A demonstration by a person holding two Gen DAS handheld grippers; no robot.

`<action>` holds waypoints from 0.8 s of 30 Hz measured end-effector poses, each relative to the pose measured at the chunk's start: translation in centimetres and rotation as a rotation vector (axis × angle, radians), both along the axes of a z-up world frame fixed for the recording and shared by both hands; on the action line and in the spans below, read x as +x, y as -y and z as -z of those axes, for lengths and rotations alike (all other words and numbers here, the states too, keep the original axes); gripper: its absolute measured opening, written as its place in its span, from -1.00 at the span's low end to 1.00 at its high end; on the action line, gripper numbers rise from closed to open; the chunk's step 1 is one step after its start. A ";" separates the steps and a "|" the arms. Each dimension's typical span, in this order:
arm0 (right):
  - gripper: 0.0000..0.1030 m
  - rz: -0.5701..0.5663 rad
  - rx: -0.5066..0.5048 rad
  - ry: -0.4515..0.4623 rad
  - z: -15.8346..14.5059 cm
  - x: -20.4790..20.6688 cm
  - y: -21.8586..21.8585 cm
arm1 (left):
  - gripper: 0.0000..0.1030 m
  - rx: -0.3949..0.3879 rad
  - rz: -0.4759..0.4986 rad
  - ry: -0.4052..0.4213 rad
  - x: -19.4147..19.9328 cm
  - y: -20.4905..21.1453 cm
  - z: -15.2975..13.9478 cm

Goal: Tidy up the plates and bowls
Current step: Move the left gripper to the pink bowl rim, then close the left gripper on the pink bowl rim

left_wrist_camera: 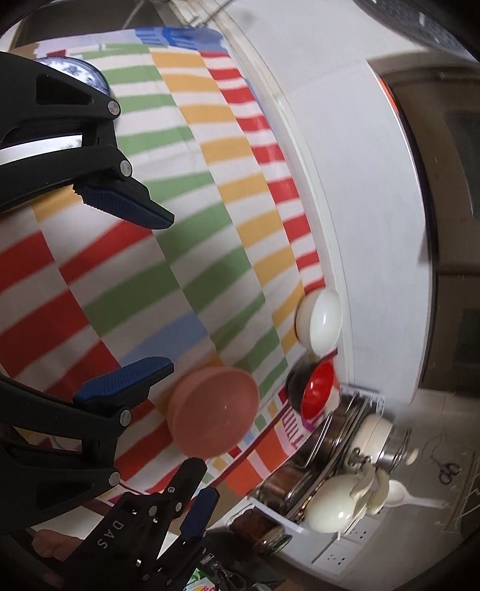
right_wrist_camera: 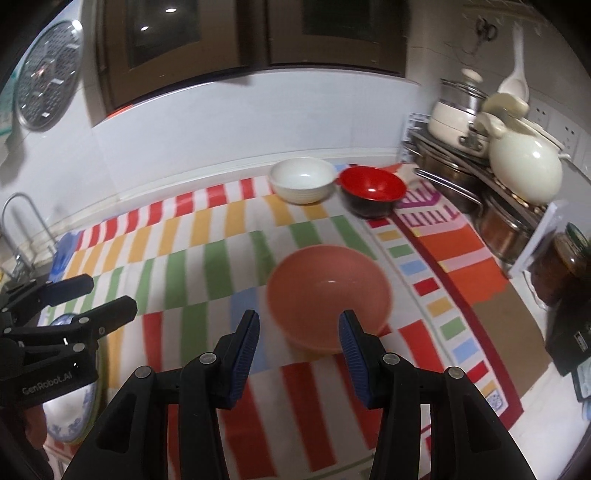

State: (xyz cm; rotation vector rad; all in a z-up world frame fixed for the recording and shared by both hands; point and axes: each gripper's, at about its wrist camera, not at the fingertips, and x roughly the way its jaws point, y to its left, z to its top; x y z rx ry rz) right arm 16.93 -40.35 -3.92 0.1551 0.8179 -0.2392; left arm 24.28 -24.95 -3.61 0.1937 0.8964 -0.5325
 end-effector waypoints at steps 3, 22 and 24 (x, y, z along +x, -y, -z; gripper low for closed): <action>-0.11 0.024 0.019 -0.002 0.2 0.2 1.7 | 0.38 -0.001 0.024 0.001 0.6 1.9 -0.1; -0.12 0.148 0.124 -0.106 5.5 2.9 9.0 | 0.04 0.063 0.116 -0.136 5.4 10.6 5.2; -0.14 0.147 0.131 -0.117 6.0 3.2 9.1 | -0.03 0.061 0.115 -0.150 5.8 10.9 5.7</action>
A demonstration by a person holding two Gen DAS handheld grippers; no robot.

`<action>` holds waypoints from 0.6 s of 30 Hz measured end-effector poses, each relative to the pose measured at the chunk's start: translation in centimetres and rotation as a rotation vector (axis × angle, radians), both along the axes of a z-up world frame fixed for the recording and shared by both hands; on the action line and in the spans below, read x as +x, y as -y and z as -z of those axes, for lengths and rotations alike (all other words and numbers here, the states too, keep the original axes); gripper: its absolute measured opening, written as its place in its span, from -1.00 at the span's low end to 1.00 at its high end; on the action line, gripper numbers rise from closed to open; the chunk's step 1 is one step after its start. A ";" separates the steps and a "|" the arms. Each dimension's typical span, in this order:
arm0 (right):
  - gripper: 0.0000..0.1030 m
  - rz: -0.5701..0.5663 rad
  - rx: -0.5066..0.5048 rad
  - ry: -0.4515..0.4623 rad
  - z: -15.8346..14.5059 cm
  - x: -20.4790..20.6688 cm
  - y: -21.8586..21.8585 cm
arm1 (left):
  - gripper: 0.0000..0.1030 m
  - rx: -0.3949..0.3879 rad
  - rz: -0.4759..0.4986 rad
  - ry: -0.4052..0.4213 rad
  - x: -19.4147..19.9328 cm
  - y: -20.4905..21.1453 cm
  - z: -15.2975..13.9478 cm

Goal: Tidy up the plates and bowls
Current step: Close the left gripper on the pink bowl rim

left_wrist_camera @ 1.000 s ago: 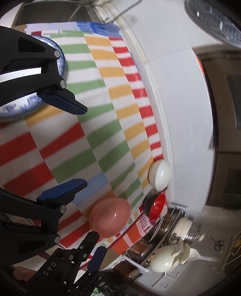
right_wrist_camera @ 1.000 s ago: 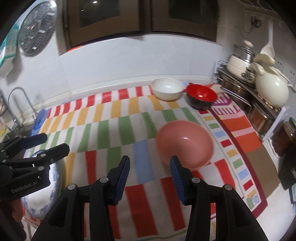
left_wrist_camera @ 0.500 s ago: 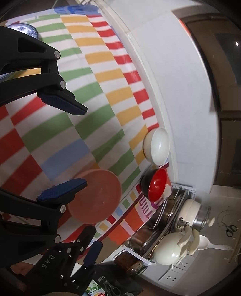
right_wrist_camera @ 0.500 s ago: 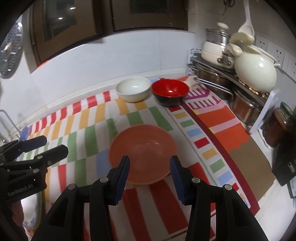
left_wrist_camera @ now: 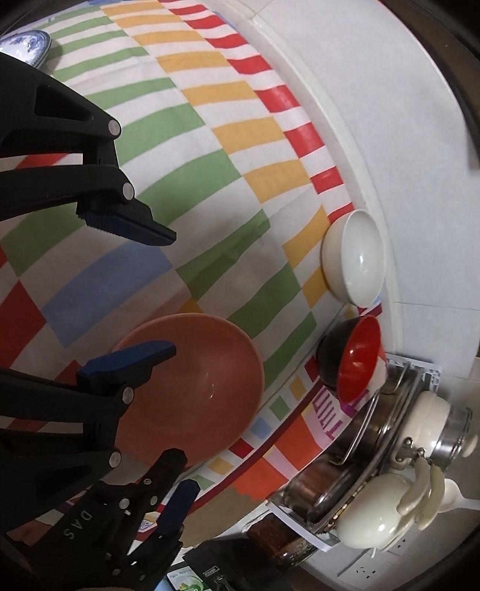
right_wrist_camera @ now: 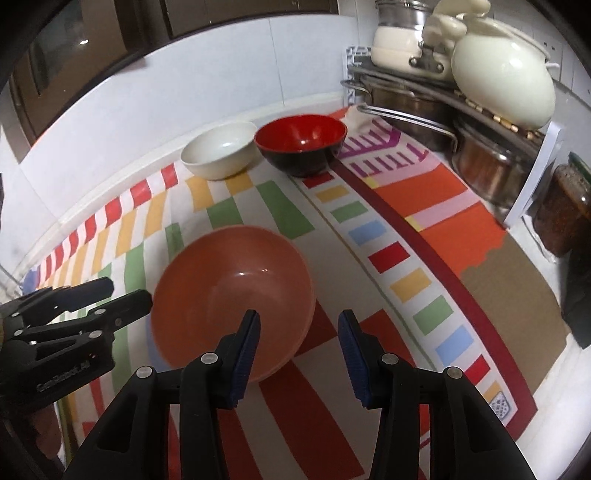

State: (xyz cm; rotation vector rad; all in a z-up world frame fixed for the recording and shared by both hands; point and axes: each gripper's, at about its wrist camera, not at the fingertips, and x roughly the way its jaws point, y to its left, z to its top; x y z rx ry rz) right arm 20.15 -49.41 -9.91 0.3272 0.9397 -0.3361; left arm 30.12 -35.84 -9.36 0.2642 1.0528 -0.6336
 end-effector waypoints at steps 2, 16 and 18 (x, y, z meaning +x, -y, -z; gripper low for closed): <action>-0.19 -0.006 0.002 -0.008 0.4 0.3 0.0 | -0.09 -0.001 -0.002 -0.009 0.3 0.3 0.4; -0.66 0.009 0.057 -0.054 2.4 1.8 0.9 | -0.64 0.030 0.040 -0.056 1.2 3.1 3.1; -0.73 0.016 0.049 -0.057 2.5 1.8 1.0 | -0.72 0.037 0.044 -0.056 1.2 3.3 3.3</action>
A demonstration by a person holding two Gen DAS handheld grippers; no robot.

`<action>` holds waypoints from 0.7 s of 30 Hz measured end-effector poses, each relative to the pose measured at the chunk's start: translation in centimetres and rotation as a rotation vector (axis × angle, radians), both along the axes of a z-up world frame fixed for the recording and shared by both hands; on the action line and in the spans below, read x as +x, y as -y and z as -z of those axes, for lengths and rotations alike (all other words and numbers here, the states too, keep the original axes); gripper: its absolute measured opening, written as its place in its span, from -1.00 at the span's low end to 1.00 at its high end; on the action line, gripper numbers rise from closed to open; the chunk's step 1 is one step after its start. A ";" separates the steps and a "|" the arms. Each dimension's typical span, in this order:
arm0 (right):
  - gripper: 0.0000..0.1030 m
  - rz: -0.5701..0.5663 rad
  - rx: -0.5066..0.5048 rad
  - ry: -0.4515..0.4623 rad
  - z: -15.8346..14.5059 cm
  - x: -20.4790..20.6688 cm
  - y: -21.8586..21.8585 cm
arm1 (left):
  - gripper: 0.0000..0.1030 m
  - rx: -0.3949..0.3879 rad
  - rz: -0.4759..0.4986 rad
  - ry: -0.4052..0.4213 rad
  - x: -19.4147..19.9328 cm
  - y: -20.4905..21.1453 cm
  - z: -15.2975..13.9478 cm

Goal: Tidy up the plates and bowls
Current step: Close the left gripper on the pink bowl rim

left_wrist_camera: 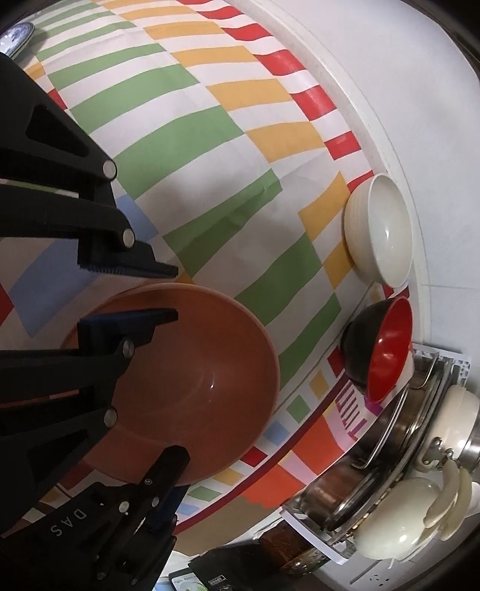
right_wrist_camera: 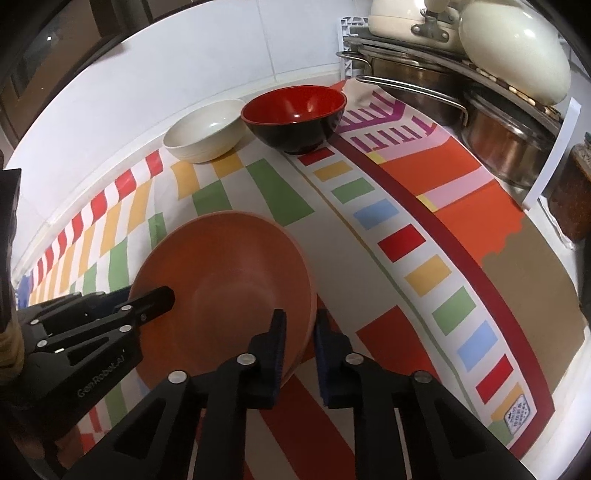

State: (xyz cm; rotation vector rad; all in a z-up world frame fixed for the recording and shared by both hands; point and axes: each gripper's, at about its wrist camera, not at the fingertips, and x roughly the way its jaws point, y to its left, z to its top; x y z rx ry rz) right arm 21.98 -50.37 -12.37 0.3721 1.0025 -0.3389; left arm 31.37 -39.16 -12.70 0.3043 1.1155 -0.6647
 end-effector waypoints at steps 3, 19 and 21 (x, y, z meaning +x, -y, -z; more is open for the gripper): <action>-0.75 0.008 0.007 -0.001 0.0 0.1 0.1 | -0.77 0.009 -0.001 0.009 -0.1 0.2 0.0; -0.76 -0.057 0.011 0.048 -3.1 0.1 -2.8 | -0.77 -0.038 -0.084 0.057 -1.1 -4.8 -3.4; -0.76 -0.080 0.010 0.054 -3.4 0.0 -3.6 | -0.77 -0.042 -0.104 0.057 -1.4 -6.1 -3.8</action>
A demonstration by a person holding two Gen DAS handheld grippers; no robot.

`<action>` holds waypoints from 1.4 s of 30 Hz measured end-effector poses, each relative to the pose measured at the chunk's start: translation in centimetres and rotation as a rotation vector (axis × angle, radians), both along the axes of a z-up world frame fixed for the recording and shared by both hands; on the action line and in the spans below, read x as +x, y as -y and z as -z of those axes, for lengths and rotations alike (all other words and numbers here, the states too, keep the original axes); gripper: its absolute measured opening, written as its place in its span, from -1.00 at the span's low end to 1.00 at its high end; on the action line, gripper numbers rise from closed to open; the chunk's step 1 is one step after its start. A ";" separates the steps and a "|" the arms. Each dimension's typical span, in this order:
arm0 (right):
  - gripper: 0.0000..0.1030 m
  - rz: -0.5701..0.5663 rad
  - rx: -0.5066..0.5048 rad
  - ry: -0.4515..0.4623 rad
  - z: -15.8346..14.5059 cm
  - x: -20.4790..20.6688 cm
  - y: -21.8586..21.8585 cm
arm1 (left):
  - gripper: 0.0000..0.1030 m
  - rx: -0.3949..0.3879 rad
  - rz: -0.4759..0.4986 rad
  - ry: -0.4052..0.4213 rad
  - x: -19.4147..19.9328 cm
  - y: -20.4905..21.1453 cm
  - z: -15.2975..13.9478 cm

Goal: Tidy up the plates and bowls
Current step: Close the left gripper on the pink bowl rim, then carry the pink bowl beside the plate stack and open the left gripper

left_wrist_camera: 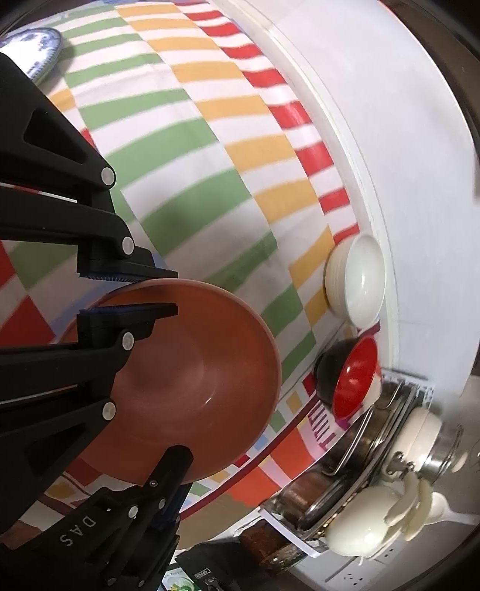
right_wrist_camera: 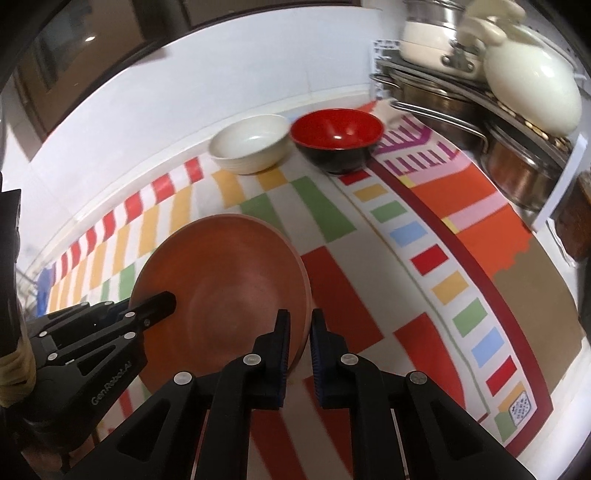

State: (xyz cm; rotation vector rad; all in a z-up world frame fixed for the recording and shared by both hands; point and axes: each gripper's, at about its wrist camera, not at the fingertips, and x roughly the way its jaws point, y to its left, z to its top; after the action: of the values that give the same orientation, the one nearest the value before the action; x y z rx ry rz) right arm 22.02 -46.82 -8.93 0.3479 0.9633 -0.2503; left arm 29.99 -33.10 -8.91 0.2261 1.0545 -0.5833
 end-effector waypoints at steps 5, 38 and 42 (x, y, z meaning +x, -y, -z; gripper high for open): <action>-0.76 -0.070 0.003 0.013 -0.7 -0.1 -2.3 | -0.77 -0.006 -0.053 -0.002 -0.9 -2.9 -0.5; -0.76 -0.313 0.027 -0.099 2.0 1.3 -13.4 | -0.76 0.049 -0.245 -0.126 -3.0 -14.5 3.5; -0.76 -0.308 0.026 -0.112 2.5 1.2 -13.4 | -0.76 0.049 -0.239 -0.139 -3.0 -14.7 3.9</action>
State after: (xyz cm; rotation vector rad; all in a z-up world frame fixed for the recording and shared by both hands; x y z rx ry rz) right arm 23.21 -33.42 -11.40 0.2067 1.1168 0.0241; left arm 27.03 -18.40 -12.80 0.1005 1.2113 -0.3611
